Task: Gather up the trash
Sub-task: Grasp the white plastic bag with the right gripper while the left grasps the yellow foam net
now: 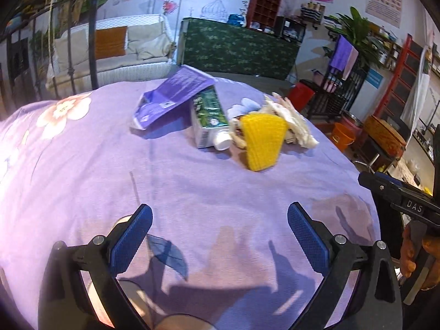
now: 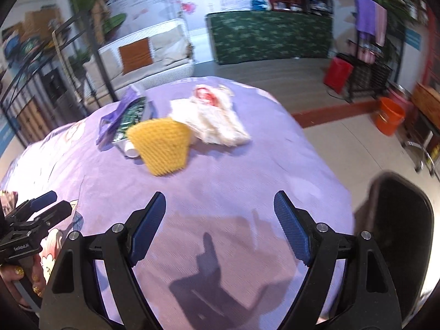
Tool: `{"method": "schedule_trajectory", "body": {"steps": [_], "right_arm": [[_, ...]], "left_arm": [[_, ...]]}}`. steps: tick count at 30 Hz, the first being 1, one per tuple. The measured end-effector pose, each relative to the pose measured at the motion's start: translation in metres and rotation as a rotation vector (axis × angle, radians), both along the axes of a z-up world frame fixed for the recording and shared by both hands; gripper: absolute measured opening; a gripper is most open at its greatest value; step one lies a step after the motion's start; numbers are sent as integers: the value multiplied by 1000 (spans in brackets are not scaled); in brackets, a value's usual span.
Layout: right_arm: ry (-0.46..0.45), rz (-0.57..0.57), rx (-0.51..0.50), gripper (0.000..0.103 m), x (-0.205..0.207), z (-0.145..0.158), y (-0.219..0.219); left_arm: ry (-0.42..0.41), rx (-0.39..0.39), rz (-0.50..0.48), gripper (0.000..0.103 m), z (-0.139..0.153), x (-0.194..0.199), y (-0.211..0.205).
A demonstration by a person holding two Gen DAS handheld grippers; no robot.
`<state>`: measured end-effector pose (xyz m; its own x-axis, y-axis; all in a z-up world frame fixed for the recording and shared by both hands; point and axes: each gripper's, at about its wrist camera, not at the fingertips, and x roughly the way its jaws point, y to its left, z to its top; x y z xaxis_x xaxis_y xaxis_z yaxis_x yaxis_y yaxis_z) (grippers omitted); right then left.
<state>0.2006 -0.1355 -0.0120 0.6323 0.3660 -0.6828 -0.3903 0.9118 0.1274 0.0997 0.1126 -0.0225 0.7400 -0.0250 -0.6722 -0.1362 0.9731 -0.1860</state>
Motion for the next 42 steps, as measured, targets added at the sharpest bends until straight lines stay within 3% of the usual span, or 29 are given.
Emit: {"method": "schedule_trajectory", "body": {"steps": [7, 9, 17, 19, 20, 21, 22, 26, 31, 36, 42], "right_arm": [[-44, 8, -152, 79, 52, -4, 41], [-29, 3, -198, 70, 70, -9, 47], [-10, 74, -320, 61, 116, -33, 70], [-23, 86, -345, 55, 120, -37, 75], [-23, 89, -351, 47, 121, -39, 75], [-17, 90, -351, 34, 124, -40, 77], [-9, 89, -343, 28, 125, -41, 76], [-28, 72, -309, 19, 121, -31, 66], [-62, 50, -274, 17, 105, -14, 49], [-69, 20, -221, 17, 90, -1, 31], [-63, 3, -160, 17, 71, 7, 14]], "left_arm": [[20, -45, 20, 97, -4, 3, 25], [24, -58, 8, 96, -5, 5, 25], [45, -62, -63, 96, -9, 23, 10], [48, -53, -86, 96, -8, 29, 5], [49, -51, -95, 96, -8, 32, 4], [50, -50, -105, 96, -8, 37, 1], [51, -51, -111, 96, -8, 40, -1], [50, -48, -149, 91, -8, 61, -12], [66, -65, -183, 89, -13, 91, -22], [100, -130, -191, 87, -21, 117, -32], [133, -118, -175, 87, -29, 141, -49]]}}
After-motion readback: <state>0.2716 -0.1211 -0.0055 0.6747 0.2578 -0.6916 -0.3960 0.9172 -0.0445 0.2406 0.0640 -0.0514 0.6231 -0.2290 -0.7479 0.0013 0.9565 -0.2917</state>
